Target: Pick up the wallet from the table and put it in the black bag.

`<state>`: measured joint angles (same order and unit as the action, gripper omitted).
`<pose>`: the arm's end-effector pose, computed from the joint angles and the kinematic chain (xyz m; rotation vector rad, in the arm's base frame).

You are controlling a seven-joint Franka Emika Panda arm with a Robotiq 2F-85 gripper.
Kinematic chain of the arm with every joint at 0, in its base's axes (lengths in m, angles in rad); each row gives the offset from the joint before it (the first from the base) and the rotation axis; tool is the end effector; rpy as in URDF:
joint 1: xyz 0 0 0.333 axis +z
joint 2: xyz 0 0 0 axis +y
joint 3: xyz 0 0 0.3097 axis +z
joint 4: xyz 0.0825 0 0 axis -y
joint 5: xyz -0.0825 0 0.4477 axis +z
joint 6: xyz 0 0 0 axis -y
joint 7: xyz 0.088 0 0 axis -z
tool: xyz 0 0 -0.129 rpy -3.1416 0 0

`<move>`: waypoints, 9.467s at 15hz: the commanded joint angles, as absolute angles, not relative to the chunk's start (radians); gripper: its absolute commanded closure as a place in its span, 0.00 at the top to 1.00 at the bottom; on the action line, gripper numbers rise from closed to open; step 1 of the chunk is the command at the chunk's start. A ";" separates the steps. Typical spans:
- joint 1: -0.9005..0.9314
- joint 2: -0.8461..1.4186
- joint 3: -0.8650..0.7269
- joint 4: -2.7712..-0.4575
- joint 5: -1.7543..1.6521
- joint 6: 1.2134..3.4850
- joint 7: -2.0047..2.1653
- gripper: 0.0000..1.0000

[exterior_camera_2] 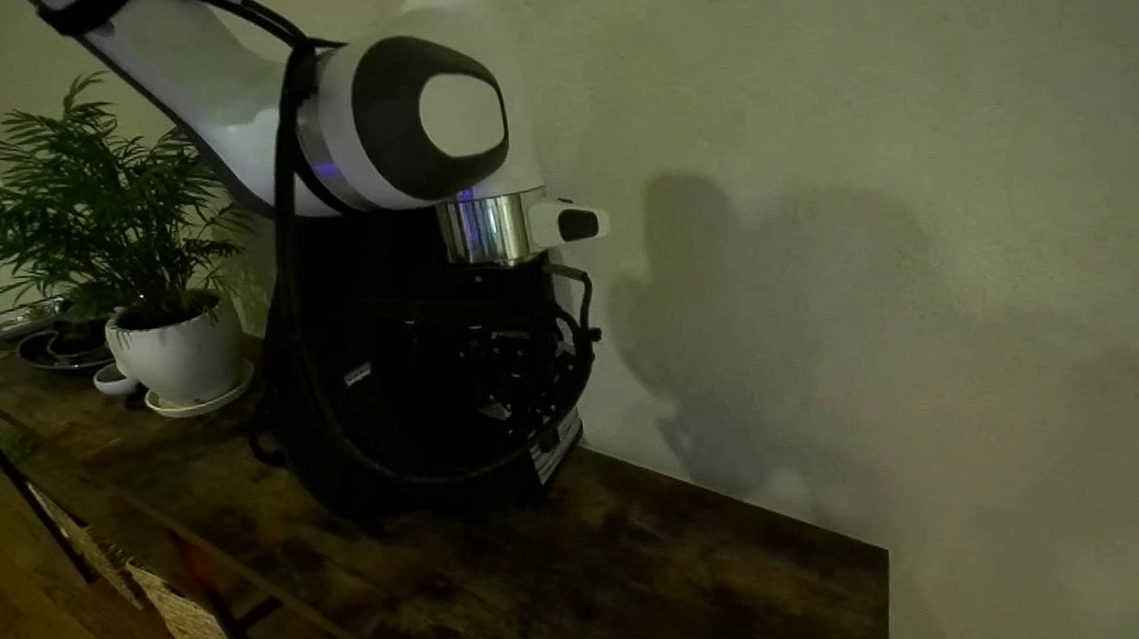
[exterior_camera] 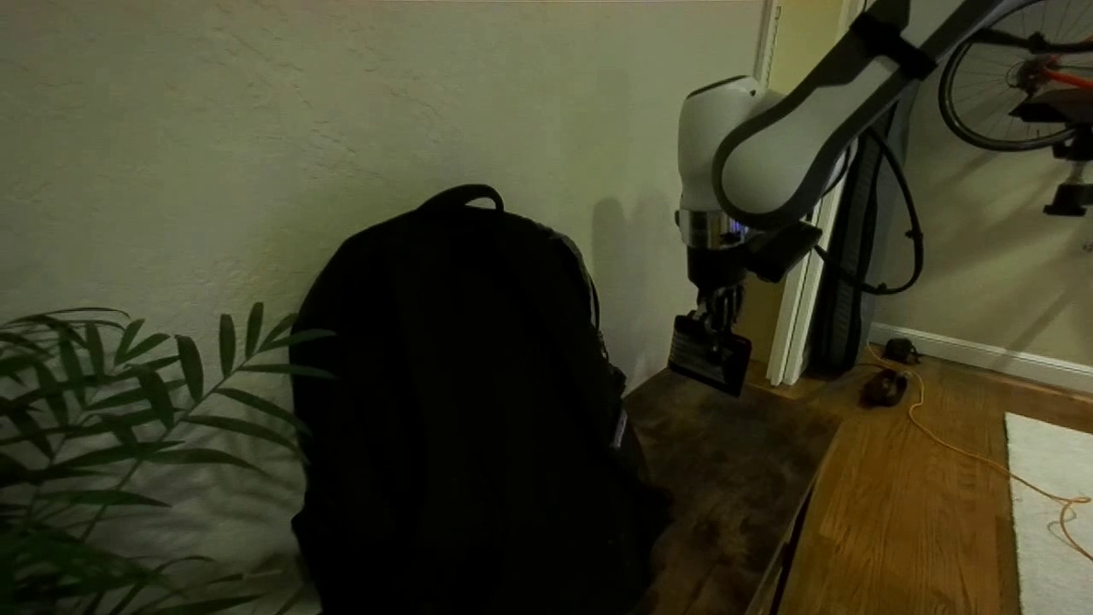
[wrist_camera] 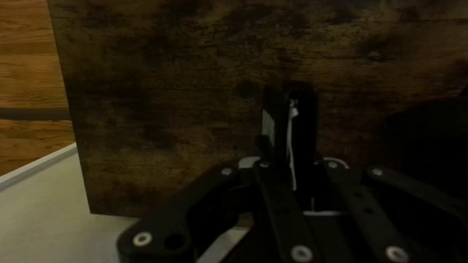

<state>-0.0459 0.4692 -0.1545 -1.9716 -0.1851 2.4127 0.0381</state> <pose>0.6369 -0.1349 0.1556 2.9499 -0.1223 -0.0621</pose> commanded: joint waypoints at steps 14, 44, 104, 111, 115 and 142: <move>0.005 0.176 -0.118 -2.047 -0.319 2.287 0.089 0.05; -0.004 0.151 0.010 -2.019 -0.060 2.425 -0.313 0.05; -0.381 0.563 0.473 -1.786 0.667 2.758 -1.329 0.97; -0.388 0.510 0.470 -1.819 0.843 2.734 -1.448 1.00; -0.415 0.489 0.500 -1.834 0.985 2.696 -1.542 1.00; 0.157 0.278 -0.330 -2.210 0.165 2.939 -0.534 1.00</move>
<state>0.0194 0.2909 -0.1362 -2.1687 0.3300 2.9804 -0.7281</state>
